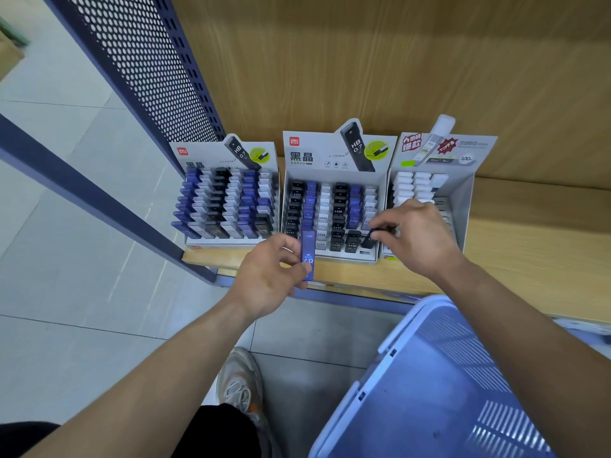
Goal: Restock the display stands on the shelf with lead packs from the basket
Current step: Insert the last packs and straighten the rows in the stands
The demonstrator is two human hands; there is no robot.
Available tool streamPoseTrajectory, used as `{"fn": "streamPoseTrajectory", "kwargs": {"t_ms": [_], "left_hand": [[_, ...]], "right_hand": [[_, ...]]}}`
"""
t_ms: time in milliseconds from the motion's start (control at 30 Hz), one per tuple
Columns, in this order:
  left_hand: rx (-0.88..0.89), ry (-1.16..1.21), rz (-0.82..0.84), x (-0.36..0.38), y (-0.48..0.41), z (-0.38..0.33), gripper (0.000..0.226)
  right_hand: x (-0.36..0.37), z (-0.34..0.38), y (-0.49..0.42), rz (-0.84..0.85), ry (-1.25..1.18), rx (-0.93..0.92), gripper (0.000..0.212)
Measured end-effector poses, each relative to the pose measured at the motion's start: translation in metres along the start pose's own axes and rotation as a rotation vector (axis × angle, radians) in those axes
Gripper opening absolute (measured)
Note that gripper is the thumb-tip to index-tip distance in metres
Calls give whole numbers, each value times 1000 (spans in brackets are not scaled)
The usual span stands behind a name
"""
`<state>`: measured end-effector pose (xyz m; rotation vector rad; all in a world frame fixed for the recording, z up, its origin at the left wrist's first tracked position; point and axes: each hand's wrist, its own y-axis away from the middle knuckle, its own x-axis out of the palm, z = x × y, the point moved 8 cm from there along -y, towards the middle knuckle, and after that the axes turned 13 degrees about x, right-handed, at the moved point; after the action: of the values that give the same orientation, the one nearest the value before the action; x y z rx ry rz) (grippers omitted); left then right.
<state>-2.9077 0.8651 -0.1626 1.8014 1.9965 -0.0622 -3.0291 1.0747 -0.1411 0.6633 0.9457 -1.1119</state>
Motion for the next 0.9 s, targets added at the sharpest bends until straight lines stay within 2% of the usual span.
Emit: {"fn": "streamPoseTrajectory", "kwargs": {"t_ms": [600,767,900], "left_hand": [[6,3,3,1,1,-4,19],[5,-5,12,2,2,-3,18],[-2,17,-2,2,1,-2,16]], "right_hand": [[17,0,7,-21,155,-26,14],[19,1,13,-78,113,-16,9],[16,4,13,-60,94,-26,6]]}}
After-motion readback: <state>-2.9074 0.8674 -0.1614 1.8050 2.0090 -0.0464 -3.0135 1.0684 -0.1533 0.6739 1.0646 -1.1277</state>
